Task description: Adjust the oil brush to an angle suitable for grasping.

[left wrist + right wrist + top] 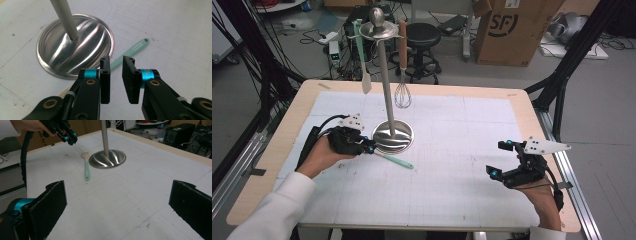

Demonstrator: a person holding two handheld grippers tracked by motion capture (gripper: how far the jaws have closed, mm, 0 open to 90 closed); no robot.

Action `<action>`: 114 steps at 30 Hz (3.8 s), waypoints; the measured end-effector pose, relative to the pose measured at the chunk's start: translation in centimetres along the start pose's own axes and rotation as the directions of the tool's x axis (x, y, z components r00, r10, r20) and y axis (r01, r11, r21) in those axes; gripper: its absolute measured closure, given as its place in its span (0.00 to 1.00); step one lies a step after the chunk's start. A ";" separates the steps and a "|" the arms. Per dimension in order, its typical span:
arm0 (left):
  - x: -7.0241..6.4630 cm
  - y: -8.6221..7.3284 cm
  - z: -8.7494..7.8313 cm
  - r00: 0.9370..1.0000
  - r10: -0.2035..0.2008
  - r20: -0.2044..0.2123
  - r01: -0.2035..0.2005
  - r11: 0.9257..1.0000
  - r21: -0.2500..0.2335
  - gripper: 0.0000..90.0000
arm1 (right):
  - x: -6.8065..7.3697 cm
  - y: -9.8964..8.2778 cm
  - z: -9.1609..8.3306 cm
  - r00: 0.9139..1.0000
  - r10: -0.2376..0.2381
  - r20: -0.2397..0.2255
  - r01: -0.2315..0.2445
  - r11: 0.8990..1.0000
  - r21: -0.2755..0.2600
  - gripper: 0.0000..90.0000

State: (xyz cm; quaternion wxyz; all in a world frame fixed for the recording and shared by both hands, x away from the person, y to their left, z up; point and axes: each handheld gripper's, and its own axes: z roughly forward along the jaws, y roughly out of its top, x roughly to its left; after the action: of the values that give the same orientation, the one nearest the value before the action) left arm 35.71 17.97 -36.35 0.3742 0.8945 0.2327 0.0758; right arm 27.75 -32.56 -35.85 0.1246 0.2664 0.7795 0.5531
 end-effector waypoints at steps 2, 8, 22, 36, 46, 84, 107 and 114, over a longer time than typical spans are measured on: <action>0.1 0.1 0.2 1.000 0.008 -0.006 -0.008 1.000 0.013 0.93 | 0.1 0.1 0.0 1.000 0.001 -0.001 -0.001 1.000 0.000 0.01; 0.9 0.0 0.9 1.000 -0.015 -0.004 0.015 1.000 0.028 1.00 | 0.1 0.1 0.0 1.000 -0.002 -0.009 0.002 1.000 -0.002 0.01; 2.5 -0.1 2.8 1.000 0.018 0.001 -0.018 0.997 0.071 1.00 | 0.0 0.0 0.4 1.000 -0.004 -0.004 0.004 1.000 0.013 0.01; 3.7 0.1 4.6 0.995 0.087 0.038 -0.093 0.982 0.164 1.00 | 0.0 0.0 0.7 1.000 -0.003 -0.004 0.003 1.000 0.026 0.01; 3.7 -0.2 5.3 0.993 0.109 0.051 -0.117 0.974 0.192 1.00 | 0.1 -0.1 0.7 1.000 -0.003 -0.005 0.003 1.000 0.030 0.01; 3.3 -1.7 5.3 0.992 0.102 0.078 -0.119 0.955 0.272 1.00 | 0.1 -0.3 0.4 1.000 0.005 0.003 -0.006 0.999 0.032 0.01; 1.6 -6.0 0.9 0.993 0.085 0.085 -0.105 0.955 0.276 1.00 | 0.6 0.2 0.2 1.000 -0.017 0.009 0.016 0.999 0.029 0.01; 1.2 -7.4 -0.5 0.992 0.078 0.099 -0.103 0.955 0.279 1.00 | 0.8 0.3 0.2 1.000 -0.021 0.010 0.020 0.999 0.030 0.01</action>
State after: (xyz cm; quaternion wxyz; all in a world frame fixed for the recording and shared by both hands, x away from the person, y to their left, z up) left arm 33.94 23.39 -41.21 0.2481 0.9510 0.1834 0.0198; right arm 27.27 -31.92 -35.53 0.1302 0.2630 0.7897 0.5388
